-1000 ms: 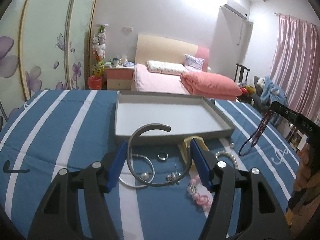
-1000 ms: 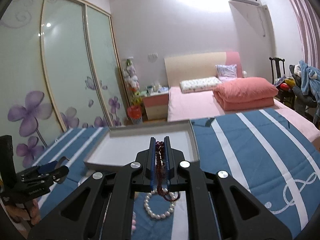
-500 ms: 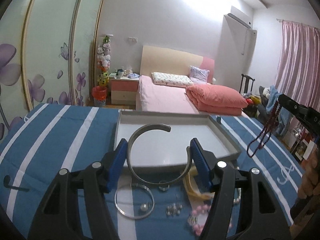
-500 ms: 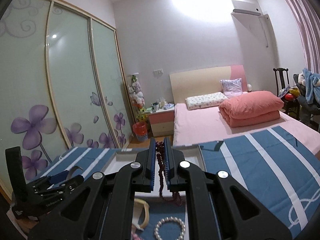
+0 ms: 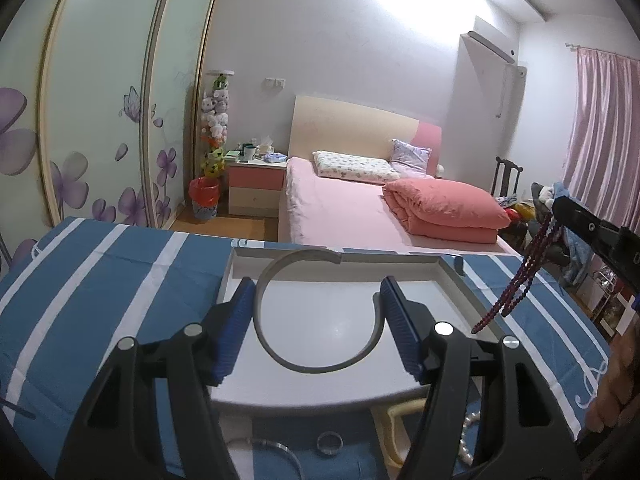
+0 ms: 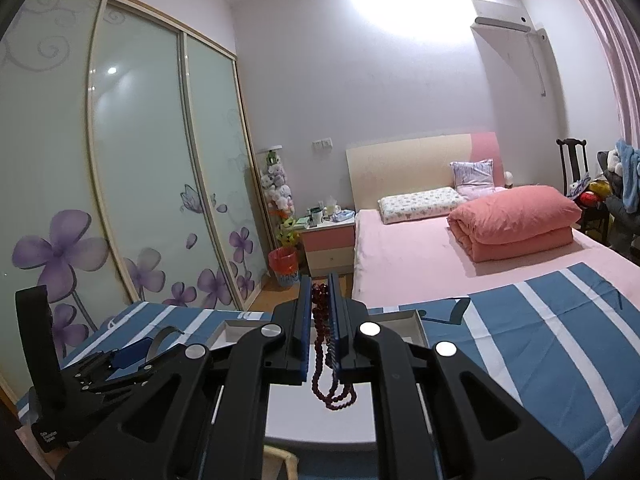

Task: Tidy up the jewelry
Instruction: 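Carry both pieces into the gray tray and open both tools to release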

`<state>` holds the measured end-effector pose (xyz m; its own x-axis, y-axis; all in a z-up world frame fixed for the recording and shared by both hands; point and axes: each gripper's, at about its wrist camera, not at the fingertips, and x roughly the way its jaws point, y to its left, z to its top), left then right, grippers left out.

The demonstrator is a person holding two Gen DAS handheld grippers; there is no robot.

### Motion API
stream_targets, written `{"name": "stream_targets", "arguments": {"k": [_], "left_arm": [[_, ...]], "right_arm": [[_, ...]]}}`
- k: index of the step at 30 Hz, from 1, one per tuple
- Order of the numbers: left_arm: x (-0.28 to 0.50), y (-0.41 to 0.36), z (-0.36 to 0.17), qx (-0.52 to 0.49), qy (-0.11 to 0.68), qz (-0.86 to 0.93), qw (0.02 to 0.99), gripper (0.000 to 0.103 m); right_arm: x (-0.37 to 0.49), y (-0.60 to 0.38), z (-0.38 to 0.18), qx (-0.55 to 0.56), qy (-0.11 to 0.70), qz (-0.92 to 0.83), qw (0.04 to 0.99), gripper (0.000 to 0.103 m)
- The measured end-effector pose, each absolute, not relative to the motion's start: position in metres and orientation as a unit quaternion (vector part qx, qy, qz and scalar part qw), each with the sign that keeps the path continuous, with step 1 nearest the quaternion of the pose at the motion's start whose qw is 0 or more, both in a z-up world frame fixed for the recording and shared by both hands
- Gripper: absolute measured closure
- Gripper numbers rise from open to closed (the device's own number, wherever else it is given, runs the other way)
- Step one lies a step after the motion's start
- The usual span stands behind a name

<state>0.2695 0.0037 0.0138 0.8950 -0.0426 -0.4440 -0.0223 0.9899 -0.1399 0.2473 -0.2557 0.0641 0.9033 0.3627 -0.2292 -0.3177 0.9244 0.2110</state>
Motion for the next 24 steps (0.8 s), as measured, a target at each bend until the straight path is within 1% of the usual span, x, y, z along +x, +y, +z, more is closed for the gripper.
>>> {"name": "stream_targets", "arguments": {"k": [9,21,22,24], "left_arm": [[0.31,-0.001,-0.007,-0.051,0.251,0.004,0.967,0.04],[0.34,0.003,-0.03,-0.059,0.293,0.008,0.954,0.04],[0.341,0.004,-0.031,-0.061,0.295,0.008,0.954,0.04],[0.342,0.006,-0.032,-0.064,0.298,0.01,0.952,0.04]], "right_arm": [[0.288,-0.246,0.039,0.084,0.18,0.164,0.966,0.094],[0.318,-0.239,0.014,0.087,0.244,0.156,0.953,0.093],[0.319,-0.239,0.014,0.088,0.246,0.155,0.953,0.091],[0.319,-0.239,0.014,0.092,0.247,0.155,0.952,0.083]]}}
